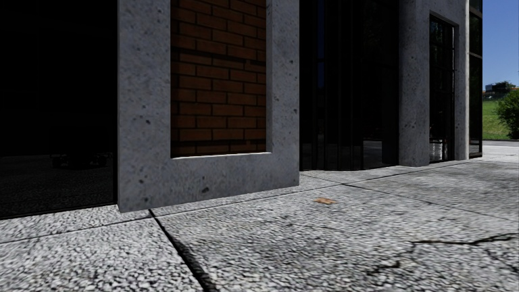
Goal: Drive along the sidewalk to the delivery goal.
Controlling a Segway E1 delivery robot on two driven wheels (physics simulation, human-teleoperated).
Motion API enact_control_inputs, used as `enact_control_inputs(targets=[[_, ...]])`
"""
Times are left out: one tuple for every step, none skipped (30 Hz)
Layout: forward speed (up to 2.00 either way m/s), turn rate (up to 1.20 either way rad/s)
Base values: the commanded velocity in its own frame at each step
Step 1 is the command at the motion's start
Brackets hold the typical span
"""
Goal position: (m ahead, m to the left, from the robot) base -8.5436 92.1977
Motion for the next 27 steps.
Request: enact_control_inputs(targets=[[0.00, 0.00], [0.00, 0.00], [0.00, 0.00], [0.00, 0.00], [0.00, 0.00], [0.00, 0.00], [0.00, 0.00], [0.00, 0.00], [0.00, 0.00], [0.00, 0.00], [0.00, 0.00], [0.00, 0.00], [0.00, 0.00], [0.00, 0.00], [0.00, 0.00], [0.00, 0.00], [0.00, 0.00], [0.00, 0.00], [0.00, 0.00], [0.00, 0.00], [0.00, 0.00], [0.00, 0.00], [0.00, 0.00], [0.00, 0.00], [0.00, 0.00], [0.00, 0.00], [0.00, 0.00]])
